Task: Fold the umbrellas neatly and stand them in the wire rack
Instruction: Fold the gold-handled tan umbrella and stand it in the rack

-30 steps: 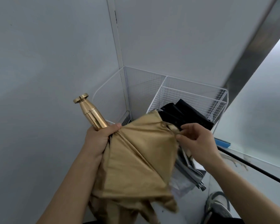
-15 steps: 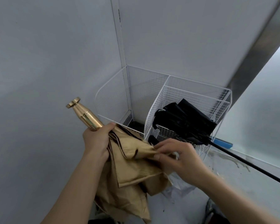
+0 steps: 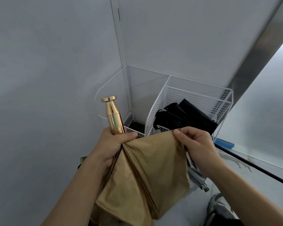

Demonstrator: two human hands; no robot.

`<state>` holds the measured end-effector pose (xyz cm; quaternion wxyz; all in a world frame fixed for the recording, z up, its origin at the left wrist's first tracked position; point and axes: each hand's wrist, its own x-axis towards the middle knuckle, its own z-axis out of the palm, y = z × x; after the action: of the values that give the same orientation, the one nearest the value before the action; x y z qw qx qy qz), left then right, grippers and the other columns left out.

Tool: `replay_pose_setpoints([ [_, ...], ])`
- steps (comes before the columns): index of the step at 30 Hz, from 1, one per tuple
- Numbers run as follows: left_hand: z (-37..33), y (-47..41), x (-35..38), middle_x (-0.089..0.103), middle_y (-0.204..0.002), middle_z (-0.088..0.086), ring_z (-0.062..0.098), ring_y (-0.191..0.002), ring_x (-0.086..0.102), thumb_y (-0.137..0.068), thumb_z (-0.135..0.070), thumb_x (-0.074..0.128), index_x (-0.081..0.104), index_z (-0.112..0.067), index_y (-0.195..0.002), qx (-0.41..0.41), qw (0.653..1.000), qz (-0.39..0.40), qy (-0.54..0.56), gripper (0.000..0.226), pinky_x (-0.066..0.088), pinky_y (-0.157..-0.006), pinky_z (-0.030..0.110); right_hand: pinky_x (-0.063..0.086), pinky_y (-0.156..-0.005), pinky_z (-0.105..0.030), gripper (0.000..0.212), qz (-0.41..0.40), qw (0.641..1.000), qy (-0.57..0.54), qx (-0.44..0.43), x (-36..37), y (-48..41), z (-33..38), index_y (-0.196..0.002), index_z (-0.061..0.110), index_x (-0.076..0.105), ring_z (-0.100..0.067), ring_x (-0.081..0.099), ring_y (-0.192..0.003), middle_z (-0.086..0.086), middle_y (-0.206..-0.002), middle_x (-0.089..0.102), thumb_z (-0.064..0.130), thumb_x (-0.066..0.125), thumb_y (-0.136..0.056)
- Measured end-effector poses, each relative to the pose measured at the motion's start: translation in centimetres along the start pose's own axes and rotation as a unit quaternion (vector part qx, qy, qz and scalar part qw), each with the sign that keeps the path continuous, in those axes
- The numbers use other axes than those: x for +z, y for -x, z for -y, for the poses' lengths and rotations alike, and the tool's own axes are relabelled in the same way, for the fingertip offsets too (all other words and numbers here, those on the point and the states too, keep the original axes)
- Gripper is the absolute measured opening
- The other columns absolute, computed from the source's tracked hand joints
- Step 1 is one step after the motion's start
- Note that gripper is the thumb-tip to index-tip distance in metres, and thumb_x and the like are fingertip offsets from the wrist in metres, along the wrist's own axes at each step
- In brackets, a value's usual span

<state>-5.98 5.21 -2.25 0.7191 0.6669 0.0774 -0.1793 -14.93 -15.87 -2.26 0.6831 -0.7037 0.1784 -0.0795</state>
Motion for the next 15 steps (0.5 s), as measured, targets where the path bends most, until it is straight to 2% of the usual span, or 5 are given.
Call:
replay_pose_setpoints([
  [3,0.0,-0.1,0.1,0.063,-0.058,0.008,0.019,-0.054,0.062,-0.074,0.004,0.078,0.054,-0.009,-0.065,-0.001,1.000,0.009,0.000,0.028,0.050,-0.050,0.024,0.049,-0.057,-0.018,0.018,-0.011,1.000,0.006,-0.003,-0.1,-0.1,-0.1,-0.083,0.013,0.075,-0.007,0.058,-0.061,0.001,-0.067,0.066,0.026,0.065,-0.092],
  [7,-0.4,-0.8,-0.6,0.063,-0.054,0.006,0.015,-0.048,0.060,-0.077,0.002,0.075,0.061,-0.015,-0.045,0.001,0.998,-0.039,0.058,0.039,0.050,-0.048,0.022,0.059,-0.070,-0.029,0.038,0.105,0.991,-0.028,0.079,0.0,0.4,0.2,-0.100,0.007,0.072,-0.021,0.072,-0.078,-0.009,-0.089,0.076,0.039,0.065,-0.082],
  [11,-0.9,-1.4,-2.2,0.069,-0.068,0.009,0.021,-0.062,0.065,-0.076,-0.007,0.076,0.068,0.000,-0.077,-0.009,0.987,-0.093,0.129,0.010,0.055,-0.058,0.025,0.050,-0.061,-0.031,0.044,0.127,0.980,0.129,0.084,-0.5,0.2,-0.7,-0.086,-0.003,0.068,-0.020,0.062,-0.063,-0.016,-0.071,0.066,0.041,0.072,-0.082],
  [13,-1.0,-1.5,-3.0,0.070,-0.087,0.016,0.029,-0.081,0.065,-0.069,-0.013,0.079,0.069,0.006,-0.101,-0.027,0.982,-0.093,0.160,0.038,0.057,-0.074,0.034,0.040,-0.053,-0.024,0.039,0.099,0.980,0.158,0.063,-0.6,-0.1,-0.9,-0.075,-0.002,0.065,-0.011,0.048,-0.052,-0.005,-0.057,0.054,0.035,0.073,-0.085],
  [15,-1.1,-1.5,-3.4,0.069,-0.090,0.017,0.030,-0.085,0.064,-0.064,-0.015,0.082,0.071,0.002,-0.097,-0.038,0.980,-0.093,0.171,0.039,0.055,-0.084,0.041,0.037,-0.047,-0.019,0.032,0.042,0.989,0.138,0.030,-0.9,-0.3,-0.5,-0.071,0.002,0.069,-0.008,0.044,-0.047,-0.003,-0.053,0.054,0.030,0.074,-0.085],
])
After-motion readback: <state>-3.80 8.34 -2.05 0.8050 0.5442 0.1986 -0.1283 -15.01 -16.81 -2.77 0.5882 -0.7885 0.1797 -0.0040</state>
